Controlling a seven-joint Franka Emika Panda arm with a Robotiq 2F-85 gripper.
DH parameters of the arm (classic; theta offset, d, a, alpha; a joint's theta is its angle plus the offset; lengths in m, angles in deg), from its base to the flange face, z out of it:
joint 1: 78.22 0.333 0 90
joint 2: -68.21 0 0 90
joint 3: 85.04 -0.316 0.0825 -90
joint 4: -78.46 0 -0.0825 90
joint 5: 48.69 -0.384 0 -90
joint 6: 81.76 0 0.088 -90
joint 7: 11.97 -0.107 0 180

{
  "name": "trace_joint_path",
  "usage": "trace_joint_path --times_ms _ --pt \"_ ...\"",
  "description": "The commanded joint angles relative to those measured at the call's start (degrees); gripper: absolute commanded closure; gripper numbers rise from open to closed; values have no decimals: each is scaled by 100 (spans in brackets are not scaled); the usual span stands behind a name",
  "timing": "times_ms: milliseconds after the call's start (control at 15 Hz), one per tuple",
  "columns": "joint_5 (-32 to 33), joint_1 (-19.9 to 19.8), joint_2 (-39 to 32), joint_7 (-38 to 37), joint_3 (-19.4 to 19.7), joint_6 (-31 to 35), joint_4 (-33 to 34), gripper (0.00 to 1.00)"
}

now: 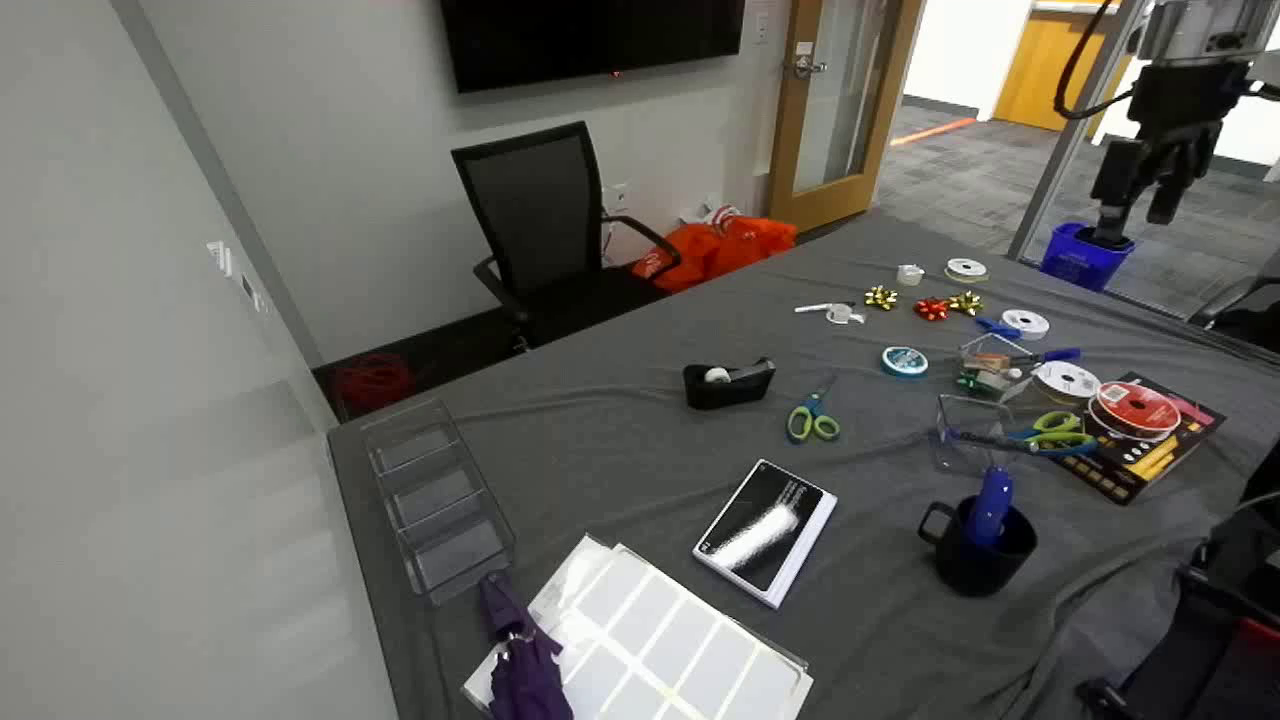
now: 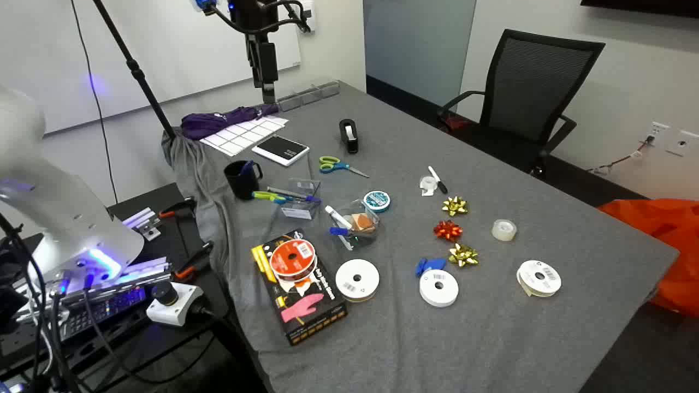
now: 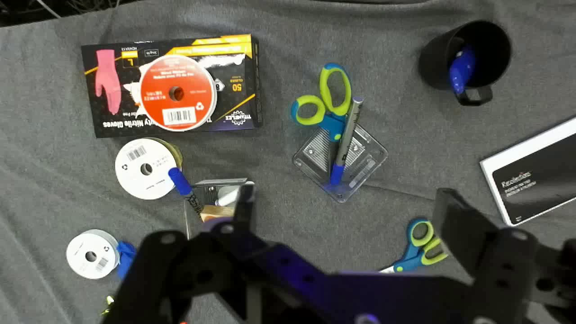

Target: Take the blue object out of the black cup

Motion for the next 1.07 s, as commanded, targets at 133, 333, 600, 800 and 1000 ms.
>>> trace_joint_path --times_ms 133,333,600,800,1000 --pt "-9 -46 -5 9 -41 -14 13 0" --pt "-534 -19 -80 549 87 302 -198 0" --pt "-1312 -23 -228 1216 196 482 -451 0" --pt "-1978 -39 -350 1724 277 475 -663 0" --pt "-2610 -59 -472 2351 341 344 -894 0"
